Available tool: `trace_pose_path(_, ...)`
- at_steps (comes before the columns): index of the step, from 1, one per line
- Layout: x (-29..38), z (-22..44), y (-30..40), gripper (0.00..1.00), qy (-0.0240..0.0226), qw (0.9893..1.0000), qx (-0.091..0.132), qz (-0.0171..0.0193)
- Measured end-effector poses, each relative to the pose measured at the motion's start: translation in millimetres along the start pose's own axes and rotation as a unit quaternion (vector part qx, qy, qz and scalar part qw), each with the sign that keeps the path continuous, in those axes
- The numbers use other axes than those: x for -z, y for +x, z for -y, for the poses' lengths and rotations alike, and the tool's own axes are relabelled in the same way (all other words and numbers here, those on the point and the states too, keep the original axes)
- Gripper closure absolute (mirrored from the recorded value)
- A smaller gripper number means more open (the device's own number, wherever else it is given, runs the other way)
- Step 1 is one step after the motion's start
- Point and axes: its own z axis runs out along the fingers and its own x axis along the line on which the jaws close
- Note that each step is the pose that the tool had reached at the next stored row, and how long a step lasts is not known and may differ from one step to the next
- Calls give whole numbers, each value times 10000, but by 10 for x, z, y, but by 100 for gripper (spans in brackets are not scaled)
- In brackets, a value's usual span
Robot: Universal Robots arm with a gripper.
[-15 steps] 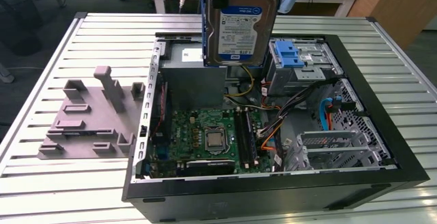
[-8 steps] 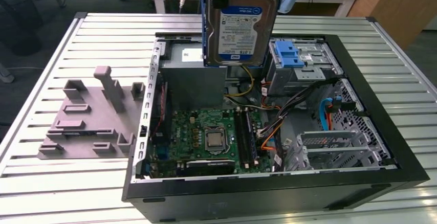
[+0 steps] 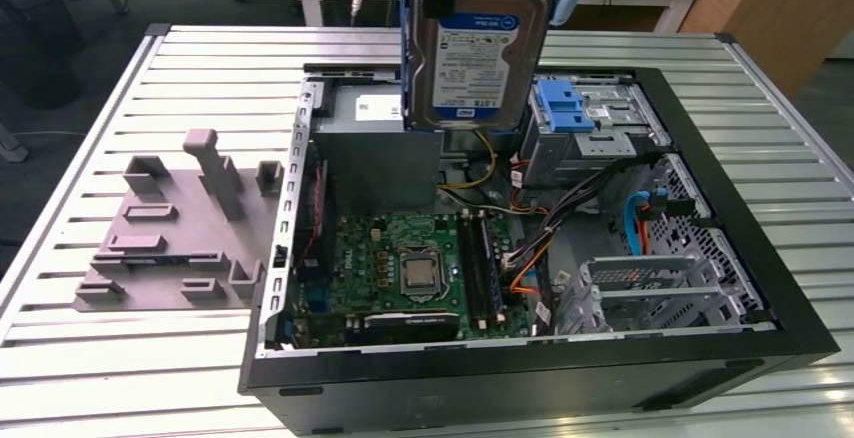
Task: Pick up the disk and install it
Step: 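Insert the disk into the insertion slot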
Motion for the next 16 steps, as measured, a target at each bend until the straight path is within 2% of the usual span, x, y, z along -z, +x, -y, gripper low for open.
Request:
trace_pose_path(7,-9,150,7,64,0,10000,1,1)
trace_pose_path(13,-10,169,8,64,-1,10000,0,0)
trace_pose_path(16,-10,172,40,64,-1,10000,1,0)
